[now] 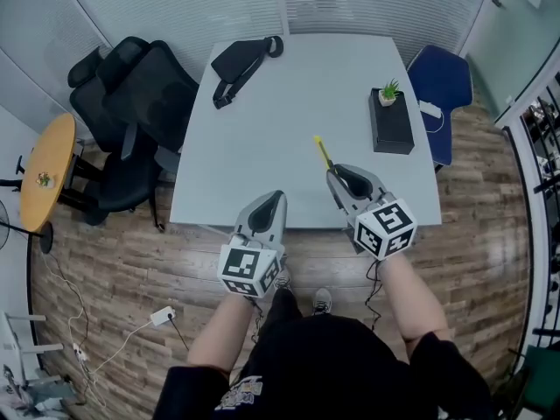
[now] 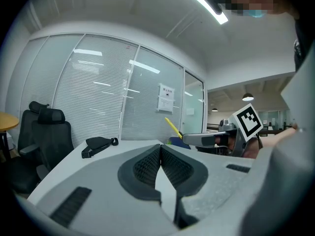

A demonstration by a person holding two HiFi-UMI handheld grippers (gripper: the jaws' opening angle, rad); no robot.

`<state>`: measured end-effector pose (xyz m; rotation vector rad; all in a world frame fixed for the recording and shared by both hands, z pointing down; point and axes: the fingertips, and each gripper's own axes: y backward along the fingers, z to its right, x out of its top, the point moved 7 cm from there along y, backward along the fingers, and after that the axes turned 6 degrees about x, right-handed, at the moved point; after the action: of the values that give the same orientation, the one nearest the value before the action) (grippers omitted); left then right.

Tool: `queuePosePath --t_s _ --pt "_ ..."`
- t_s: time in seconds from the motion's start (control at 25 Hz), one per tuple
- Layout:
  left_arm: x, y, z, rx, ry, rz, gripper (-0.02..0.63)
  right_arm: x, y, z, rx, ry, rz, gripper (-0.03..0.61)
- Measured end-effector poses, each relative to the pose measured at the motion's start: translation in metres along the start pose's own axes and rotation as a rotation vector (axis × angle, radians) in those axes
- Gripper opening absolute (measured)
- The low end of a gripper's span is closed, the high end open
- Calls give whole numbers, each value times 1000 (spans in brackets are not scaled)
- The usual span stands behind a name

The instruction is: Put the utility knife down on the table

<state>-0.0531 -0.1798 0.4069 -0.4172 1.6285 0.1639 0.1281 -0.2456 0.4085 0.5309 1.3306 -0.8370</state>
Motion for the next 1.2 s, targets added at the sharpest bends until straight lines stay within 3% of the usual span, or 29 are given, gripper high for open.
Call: queuePosePath --t_s 0.48,1.2 --pt "-22 -56 -52 -83 -10 -58 5 -30 -75 39 -78 -44 -96 69" --pt "-67 -89 -104 -138 62 -157 5 -140 -166 95 -164 -148 -388 69"
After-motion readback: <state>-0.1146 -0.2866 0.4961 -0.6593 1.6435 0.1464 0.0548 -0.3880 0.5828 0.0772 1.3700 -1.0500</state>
